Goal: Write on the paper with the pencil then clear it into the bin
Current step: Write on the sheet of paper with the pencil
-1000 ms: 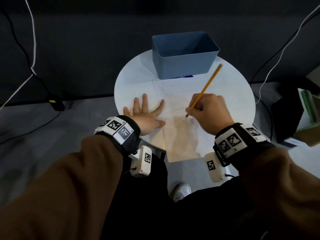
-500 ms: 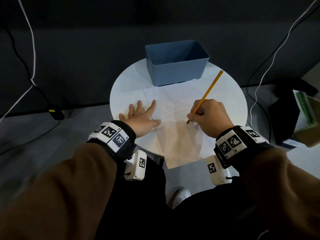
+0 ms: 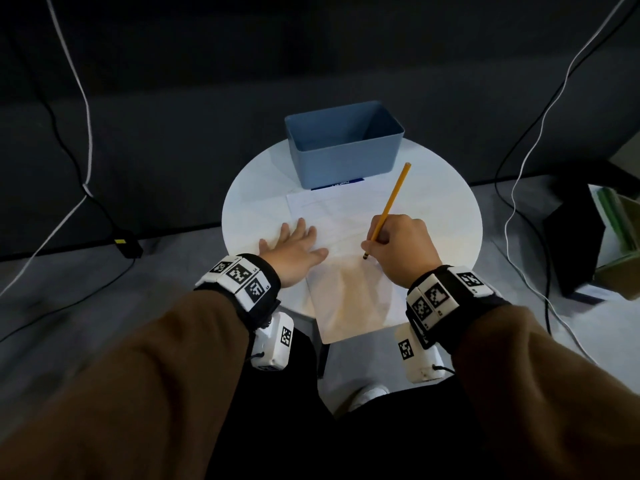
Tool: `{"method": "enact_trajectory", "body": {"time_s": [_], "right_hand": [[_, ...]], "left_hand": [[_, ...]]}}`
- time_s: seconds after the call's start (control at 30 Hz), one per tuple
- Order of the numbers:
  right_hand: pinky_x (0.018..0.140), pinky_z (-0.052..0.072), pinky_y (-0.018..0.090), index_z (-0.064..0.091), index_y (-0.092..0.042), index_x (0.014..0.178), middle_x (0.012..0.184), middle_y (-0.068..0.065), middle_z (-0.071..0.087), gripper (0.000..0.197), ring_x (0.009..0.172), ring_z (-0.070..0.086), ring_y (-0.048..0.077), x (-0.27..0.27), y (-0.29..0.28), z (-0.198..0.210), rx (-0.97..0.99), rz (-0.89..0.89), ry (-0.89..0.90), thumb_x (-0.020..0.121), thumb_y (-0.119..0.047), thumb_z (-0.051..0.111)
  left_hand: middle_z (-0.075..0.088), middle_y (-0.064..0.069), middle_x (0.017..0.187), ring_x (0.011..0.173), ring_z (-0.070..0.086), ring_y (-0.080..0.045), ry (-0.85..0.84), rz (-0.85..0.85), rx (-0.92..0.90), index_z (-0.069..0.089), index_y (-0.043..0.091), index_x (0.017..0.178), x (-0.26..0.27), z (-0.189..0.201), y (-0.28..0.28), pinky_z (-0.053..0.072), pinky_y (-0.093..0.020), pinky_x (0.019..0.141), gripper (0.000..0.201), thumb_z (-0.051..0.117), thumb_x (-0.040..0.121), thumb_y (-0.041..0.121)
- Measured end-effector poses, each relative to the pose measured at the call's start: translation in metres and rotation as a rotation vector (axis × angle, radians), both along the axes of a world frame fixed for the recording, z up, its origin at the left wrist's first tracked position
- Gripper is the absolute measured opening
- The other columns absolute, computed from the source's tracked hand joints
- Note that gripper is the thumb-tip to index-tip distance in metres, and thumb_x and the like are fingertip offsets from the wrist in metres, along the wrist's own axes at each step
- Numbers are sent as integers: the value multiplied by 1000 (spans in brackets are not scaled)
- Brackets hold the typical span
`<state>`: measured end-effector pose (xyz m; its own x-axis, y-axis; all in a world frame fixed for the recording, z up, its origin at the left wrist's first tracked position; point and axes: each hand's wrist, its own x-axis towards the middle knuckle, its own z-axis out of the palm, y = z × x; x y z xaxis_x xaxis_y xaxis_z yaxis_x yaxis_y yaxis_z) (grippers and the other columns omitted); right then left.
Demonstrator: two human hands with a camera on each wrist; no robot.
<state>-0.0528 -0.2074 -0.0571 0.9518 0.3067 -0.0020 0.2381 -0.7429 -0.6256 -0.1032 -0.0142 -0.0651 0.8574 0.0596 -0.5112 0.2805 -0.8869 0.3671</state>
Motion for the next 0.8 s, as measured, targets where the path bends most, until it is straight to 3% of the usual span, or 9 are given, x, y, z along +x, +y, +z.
{"method": "enact_trajectory", "body": {"time_s": [0.17,0.5,0.63,0.8], "right_hand": [[51,37,5,56,-22,71,68,-5,62,27,58,54,-1,1,1,0,-8,0,0,93,-16,69],[55,39,13,62,-17,78,76,3,67,15,63,59,4,0,4,-3,19,-41,34,92,-15,68],[66,53,25,60,-19,76,79,5,66,18,71,65,16,-1,8,-7,1,-46,15,92,-17,69],[54,43,13,55,-23,69,73,0,62,29,57,55,3,-2,7,0,-29,-49,24,93,-16,68]], "left_hand": [[-17,5,165,152,-15,-20,-6,8,63,3,23,160,4,1,-2,-4,-53,121,68,34,105,47],[-27,5,162,151,-20,-25,59,-87,133,-11,27,158,6,-3,-1,-2,-56,120,75,37,104,46],[-27,5,162,151,-21,-26,57,-88,124,-11,28,158,6,-4,0,-3,-57,121,72,35,105,45],[-23,-5,164,152,-16,-23,7,-65,123,-4,27,160,1,-2,3,1,-54,122,68,34,106,42]]}}
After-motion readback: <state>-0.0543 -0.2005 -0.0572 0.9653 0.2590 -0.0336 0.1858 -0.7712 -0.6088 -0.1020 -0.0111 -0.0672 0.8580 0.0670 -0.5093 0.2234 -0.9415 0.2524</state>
